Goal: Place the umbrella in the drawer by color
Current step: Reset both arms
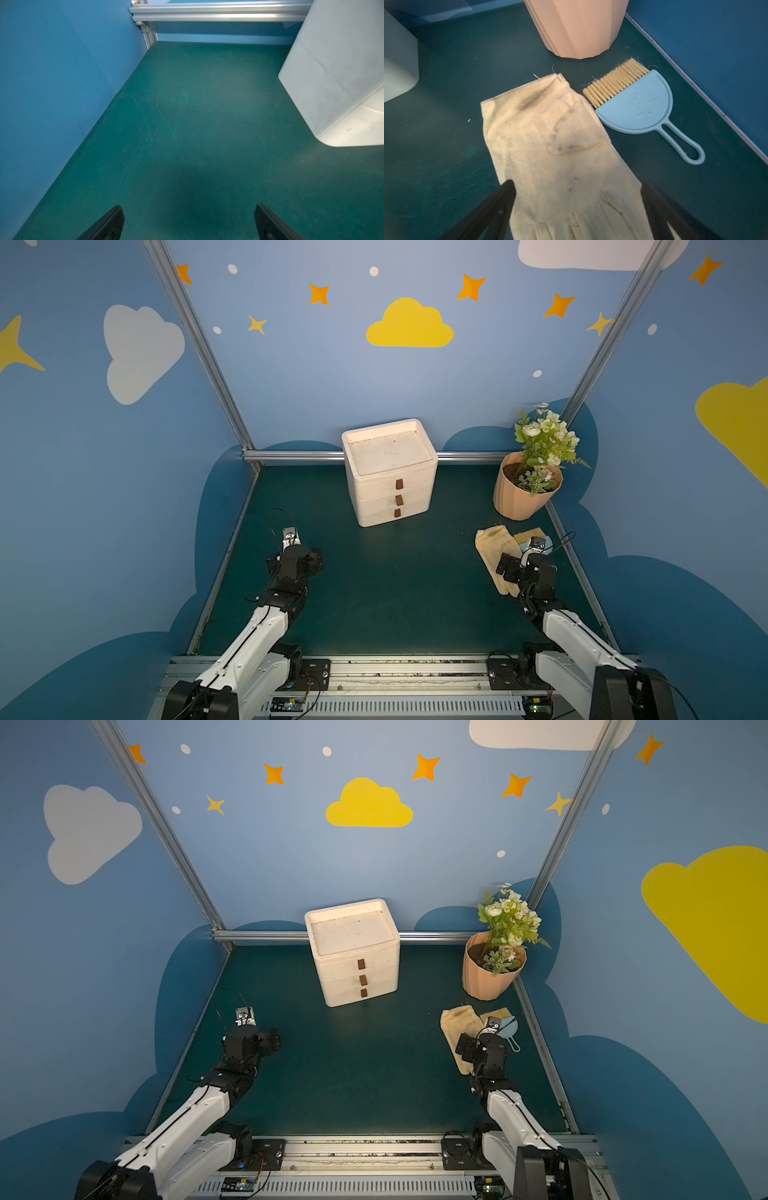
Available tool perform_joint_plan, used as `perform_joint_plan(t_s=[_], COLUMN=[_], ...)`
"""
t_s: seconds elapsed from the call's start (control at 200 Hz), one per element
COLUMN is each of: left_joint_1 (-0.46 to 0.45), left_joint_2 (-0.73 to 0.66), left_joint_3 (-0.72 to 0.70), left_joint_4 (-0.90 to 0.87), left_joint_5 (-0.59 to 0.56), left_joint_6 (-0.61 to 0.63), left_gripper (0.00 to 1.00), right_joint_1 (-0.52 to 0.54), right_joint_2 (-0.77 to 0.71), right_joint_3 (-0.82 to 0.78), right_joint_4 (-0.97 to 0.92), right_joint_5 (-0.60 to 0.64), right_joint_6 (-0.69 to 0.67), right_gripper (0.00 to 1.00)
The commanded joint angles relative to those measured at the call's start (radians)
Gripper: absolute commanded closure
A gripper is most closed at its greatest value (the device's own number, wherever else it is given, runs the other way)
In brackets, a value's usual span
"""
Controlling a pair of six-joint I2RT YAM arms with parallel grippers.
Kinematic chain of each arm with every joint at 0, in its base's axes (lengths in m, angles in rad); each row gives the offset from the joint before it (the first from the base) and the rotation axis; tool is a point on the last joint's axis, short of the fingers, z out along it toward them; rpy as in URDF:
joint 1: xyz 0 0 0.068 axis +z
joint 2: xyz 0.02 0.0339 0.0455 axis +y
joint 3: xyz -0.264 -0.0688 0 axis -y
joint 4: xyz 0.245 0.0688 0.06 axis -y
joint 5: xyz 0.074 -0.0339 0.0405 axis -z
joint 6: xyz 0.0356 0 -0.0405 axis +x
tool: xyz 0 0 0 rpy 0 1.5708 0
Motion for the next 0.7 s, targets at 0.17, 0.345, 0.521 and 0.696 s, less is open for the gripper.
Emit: perform_joint_plan(t_s=[0.17,0.345,0.521,0.696], left_joint_1=[0.020,0.041,0.066,0.072], left_joint_2=[0.111,0.196,0.303,0.425], left_joint_3=[-0.017,-0.025,-0.008,0.031], left_joint_4=[0.191,0.361,0.503,0.624], left_joint_5=[0.131,0.215,0.276,0.318], left_joint_6=[0.075,0.131,0.145,0.216], left_gripper=[0.00,0.00,0.00,0.00], right_joint_1=[-0.046,-0.046,-0.043,-0.029], right_joint_2=[0.231,0.435,0.475,0.452], right_joint_3=[0.090,0.069,0.196,0.221], right_joint_4=[0.347,0.605,0.409,0.321], right_joint_5=[-0.184,-0.202,-0.288,-0.277], right_joint_6=[-0.118,-0.080,-0.130,-0.163], right_gripper=[0.02,0.02,0.02,0.02])
